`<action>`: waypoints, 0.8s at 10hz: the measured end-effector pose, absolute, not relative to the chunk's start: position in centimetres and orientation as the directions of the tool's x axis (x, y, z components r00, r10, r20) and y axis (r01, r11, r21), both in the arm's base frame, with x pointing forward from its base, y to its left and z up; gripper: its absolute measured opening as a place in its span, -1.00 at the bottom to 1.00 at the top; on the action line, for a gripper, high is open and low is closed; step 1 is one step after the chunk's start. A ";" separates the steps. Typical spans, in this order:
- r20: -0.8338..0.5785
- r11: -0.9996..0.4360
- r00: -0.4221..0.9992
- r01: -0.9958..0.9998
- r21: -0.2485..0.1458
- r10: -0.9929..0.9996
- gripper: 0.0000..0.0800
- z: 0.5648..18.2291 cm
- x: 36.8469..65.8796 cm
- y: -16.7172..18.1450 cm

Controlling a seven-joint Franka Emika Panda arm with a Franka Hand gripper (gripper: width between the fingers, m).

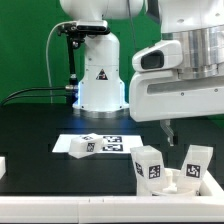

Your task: Assemble stool

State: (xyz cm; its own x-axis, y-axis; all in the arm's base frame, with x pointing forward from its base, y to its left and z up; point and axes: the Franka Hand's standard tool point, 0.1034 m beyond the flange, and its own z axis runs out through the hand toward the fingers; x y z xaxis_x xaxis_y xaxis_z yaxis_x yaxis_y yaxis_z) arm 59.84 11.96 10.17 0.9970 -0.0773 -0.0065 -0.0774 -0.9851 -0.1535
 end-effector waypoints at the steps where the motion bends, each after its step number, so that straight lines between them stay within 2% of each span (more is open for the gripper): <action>1: 0.021 -0.984 0.994 0.112 -0.140 0.110 0.62 10.3 60.0 11.8; 4: 0.049 -0.836 0.842 0.539 -0.103 0.537 0.62 10.4 59.9 12.5; 7: 0.069 -0.769 0.772 0.635 -0.068 0.632 0.62 10.4 60.2 11.5; 8: 0.071 -0.675 0.675 0.737 -0.031 0.734 0.62 10.2 60.4 11.4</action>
Offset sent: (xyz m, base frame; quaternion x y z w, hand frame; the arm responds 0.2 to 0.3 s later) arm -0.0041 0.0274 -0.0064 0.0210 -0.0487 -0.3974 0.9161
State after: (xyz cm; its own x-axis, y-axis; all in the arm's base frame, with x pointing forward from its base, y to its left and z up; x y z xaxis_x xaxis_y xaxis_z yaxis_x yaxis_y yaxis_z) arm 60.42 11.40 10.24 0.6751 0.7343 0.0708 0.7373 -0.6749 -0.0311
